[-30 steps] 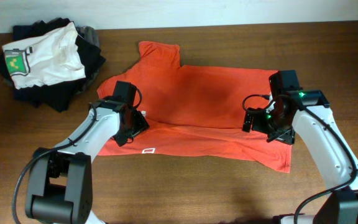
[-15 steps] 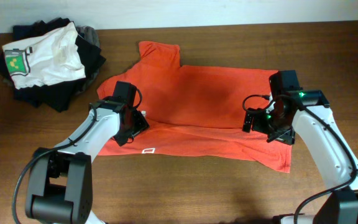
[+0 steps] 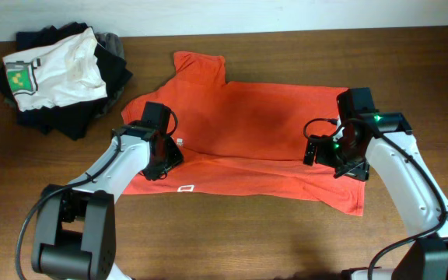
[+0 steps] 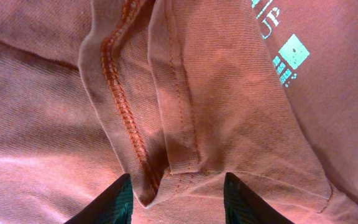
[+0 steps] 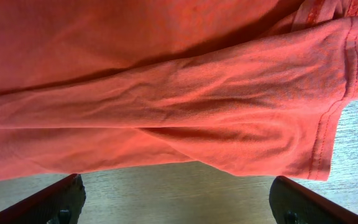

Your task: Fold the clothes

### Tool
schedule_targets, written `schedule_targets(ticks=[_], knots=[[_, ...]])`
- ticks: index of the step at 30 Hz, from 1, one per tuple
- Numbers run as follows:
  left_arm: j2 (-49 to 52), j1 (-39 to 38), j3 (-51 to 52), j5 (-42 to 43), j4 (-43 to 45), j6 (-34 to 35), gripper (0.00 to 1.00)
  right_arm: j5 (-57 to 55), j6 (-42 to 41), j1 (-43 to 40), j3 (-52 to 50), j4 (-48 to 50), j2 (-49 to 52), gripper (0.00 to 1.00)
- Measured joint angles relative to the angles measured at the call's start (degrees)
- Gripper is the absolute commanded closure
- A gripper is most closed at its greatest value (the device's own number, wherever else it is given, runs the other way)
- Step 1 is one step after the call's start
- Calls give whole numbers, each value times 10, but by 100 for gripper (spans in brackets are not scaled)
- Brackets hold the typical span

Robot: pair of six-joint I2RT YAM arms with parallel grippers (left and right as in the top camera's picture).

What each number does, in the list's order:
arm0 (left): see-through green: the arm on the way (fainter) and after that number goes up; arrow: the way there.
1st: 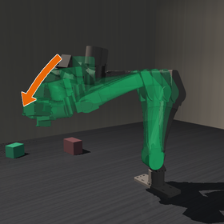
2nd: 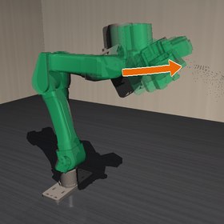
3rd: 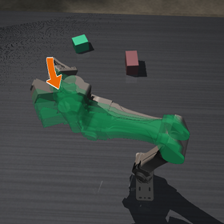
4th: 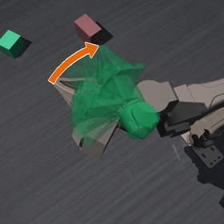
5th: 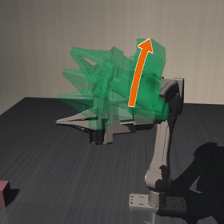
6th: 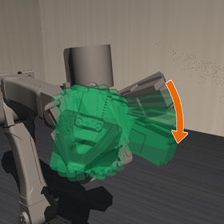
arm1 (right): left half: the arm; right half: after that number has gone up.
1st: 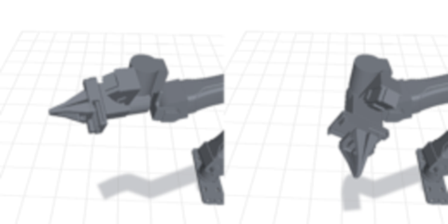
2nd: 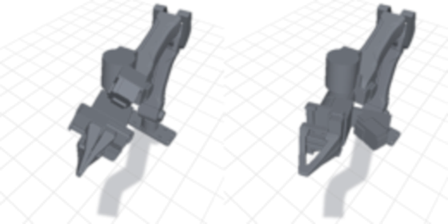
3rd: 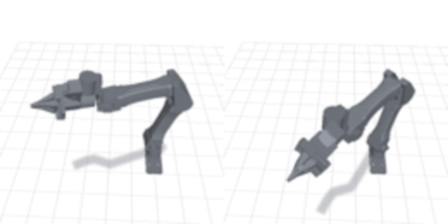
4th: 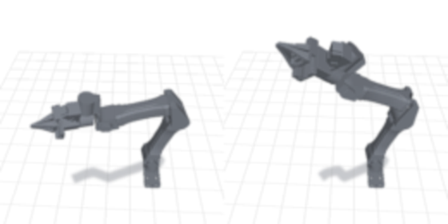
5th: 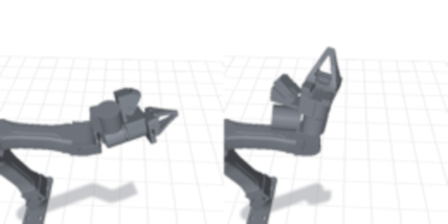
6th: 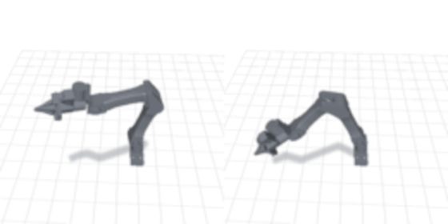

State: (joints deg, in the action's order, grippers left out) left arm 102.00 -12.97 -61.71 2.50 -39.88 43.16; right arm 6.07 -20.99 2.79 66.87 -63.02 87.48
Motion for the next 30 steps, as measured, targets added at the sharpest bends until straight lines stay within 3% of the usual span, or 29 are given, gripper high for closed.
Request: schedule_targets(ticks=[7, 11, 19, 22, 24, 27, 30], knots=[[0, 0, 25, 0, 11, 0, 54, 0, 0, 0, 0, 0, 0, 2], [0, 0, 29, 0, 32, 0, 60, 0, 0, 0, 0, 0, 0, 2], [0, 0, 29, 0, 33, -1, 63, 0, 0, 0, 0, 0, 0, 2], [0, 0, 29, 0, 33, -3, 79, 0, 0, 0, 0, 0, 0, 2], [0, 0, 29, 0, 33, -6, 81, 0, 0, 0, 0, 0, 0, 2], [0, 0, 29, 0, 33, -7, 99, 0, 0, 0, 0, 0, 0, 2], [-5, 0, 29, 0, 31, -9, 99, 0, 0, 0, 0, 0, 0, 2]])
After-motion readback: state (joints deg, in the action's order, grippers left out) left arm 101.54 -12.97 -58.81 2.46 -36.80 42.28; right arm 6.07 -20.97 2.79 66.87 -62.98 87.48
